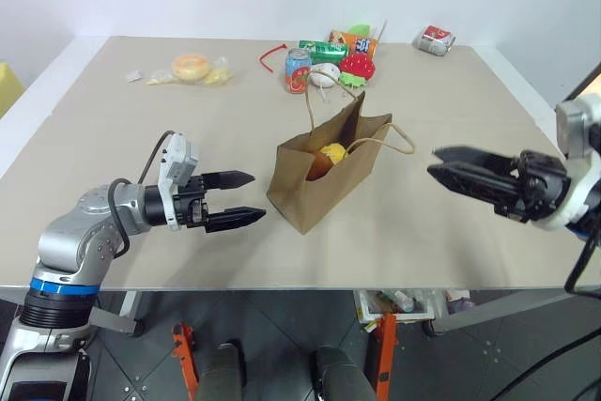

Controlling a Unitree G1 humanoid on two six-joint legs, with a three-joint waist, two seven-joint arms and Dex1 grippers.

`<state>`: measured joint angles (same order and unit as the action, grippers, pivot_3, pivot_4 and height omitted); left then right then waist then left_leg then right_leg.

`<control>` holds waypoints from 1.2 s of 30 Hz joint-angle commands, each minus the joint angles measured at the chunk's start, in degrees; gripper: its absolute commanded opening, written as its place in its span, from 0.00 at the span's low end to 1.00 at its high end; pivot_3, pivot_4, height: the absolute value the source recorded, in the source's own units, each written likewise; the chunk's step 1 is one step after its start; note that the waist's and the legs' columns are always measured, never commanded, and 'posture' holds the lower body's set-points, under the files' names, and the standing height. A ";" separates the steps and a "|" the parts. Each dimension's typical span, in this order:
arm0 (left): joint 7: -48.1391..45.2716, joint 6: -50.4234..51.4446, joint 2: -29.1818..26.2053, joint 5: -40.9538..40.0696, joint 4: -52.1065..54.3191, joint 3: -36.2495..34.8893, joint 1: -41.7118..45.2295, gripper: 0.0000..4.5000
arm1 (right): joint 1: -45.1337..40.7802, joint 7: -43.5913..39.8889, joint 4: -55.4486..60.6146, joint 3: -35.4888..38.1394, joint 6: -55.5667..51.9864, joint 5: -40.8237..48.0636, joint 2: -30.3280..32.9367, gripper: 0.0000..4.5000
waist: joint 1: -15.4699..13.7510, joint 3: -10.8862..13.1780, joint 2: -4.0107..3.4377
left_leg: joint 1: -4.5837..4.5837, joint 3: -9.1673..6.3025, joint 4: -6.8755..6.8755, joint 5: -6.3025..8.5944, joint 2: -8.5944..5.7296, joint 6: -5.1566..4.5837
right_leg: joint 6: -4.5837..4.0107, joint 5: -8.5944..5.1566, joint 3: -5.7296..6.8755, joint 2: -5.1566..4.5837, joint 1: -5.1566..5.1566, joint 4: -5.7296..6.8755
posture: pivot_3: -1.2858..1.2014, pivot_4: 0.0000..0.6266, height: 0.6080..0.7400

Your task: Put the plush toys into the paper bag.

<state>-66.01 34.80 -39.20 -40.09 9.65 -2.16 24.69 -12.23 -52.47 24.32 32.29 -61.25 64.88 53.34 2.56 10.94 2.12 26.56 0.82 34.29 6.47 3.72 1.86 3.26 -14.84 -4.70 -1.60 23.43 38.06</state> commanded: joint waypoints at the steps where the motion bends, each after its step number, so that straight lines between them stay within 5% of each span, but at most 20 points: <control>1: -0.04 -2.41 -0.86 1.22 2.73 -1.07 -0.51 1.00 | 3.96 -2.53 3.57 0.02 3.36 -0.88 0.39 0.14 | 0.00 0.00 -0.01 | -0.01 0.05 0.06 0.00 -0.02 0.01 | -0.01 0.06 -0.01 -0.06 -0.01 0.00 | 0.52 0.24 1.00; 4: 1.73 -3.88 0.20 1.77 2.83 -2.21 -0.70 1.00 | 6.20 -2.66 5.28 -4.93 6.05 -4.42 -0.22 0.00 | 0.00 -0.02 0.03 | -0.04 0.10 0.16 0.01 -0.02 0.01 | -0.10 0.17 -0.01 -0.12 -0.02 -0.01 | 0.52 0.24 1.00; 11: 7.37 -9.80 5.08 6.29 -1.76 -1.22 2.18 1.00 | -3.15 4.50 0.36 -23.51 12.84 -19.55 -5.22 0.00 | 0.05 -0.04 0.07 | -0.10 0.21 0.18 0.03 -0.04 0.06 | -0.27 0.34 0.00 -0.21 0.04 -0.01 | 0.52 0.24 1.00; 16: 7.45 -12.31 7.49 9.07 -4.72 0.81 3.24 1.00 | -9.10 6.76 -4.00 -29.59 16.14 -25.70 -9.47 0.00 | 0.01 -0.04 0.07 | -0.04 0.20 0.17 -0.05 -0.05 -0.05 | -0.11 0.27 0.00 -0.18 0.02 -0.01 | 0.52 0.24 1.00; 36: 2.78 -17.31 14.58 13.76 -13.89 6.98 10.77 1.00 | -19.40 12.41 -8.16 -34.96 16.93 -30.64 -24.89 0.00 | -0.02 -0.04 0.07 | 0.08 -0.09 0.12 -0.04 -0.03 -0.03 | 0.32 0.35 -0.02 0.09 0.02 0.00 | 0.52 0.24 1.00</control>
<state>-62.69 18.53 -24.88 -26.19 -5.63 4.78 34.15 -29.99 -40.82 14.83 -3.53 -44.45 33.55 28.92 2.53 10.90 2.19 26.64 0.74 34.40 6.43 3.69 1.83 3.58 -14.48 -4.72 -1.51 23.45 38.07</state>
